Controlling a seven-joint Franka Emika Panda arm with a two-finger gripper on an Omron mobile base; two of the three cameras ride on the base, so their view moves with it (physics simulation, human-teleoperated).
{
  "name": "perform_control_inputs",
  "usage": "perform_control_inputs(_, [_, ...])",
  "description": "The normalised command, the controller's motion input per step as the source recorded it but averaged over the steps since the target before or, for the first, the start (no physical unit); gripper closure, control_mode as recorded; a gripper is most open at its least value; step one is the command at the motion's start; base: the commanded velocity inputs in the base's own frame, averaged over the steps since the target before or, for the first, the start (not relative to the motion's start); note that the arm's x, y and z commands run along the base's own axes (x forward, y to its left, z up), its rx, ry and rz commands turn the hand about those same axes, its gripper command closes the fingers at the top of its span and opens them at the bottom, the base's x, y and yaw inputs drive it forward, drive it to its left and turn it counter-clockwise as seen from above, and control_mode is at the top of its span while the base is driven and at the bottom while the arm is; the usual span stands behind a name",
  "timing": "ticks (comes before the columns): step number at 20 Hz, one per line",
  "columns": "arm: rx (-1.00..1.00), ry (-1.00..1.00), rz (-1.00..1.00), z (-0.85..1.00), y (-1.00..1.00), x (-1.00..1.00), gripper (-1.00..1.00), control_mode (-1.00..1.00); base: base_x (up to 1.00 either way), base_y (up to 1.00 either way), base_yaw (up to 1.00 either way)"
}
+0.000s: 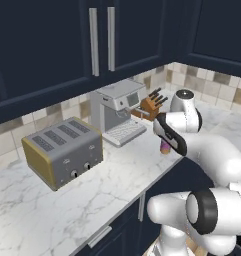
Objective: Four empty soda cans are scattered around the kitchen. Gather all the cans and cluster them next to the stove for recycling.
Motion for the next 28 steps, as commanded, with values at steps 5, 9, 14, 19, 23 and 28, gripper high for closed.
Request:
perform_control_inputs(5, [0.06,0.00,0.02,-0.21,-0.09,0.31,-1.00,-1.00,0.00,0.00,0.00])
perform_control_inputs(9, [0.06,0.00,0.01,-0.20,-0.14,0.29,-1.00,-1.00,0.00,0.00,0.00])
perform_control_inputs(14, [0.00,0.03,0.00,-0.22,-0.12,0.33,-1.00,-1.00,0.00,0.00,0.00])
perform_control_inputs(19, [0.00,0.02,0.01,-0.21,-0.03,0.36,-1.00,-1.00,0.00,0.00,0.00])
perform_control_inputs(23, [0.00,0.08,0.04,-0.21,-0.06,0.34,-1.00,-1.00,0.00,0.00,0.00])
perform_control_inputs(28, [0.00,0.08,0.07,-0.23,-0.09,0.24,-1.00,-1.00,0.00,0.00,0.00])
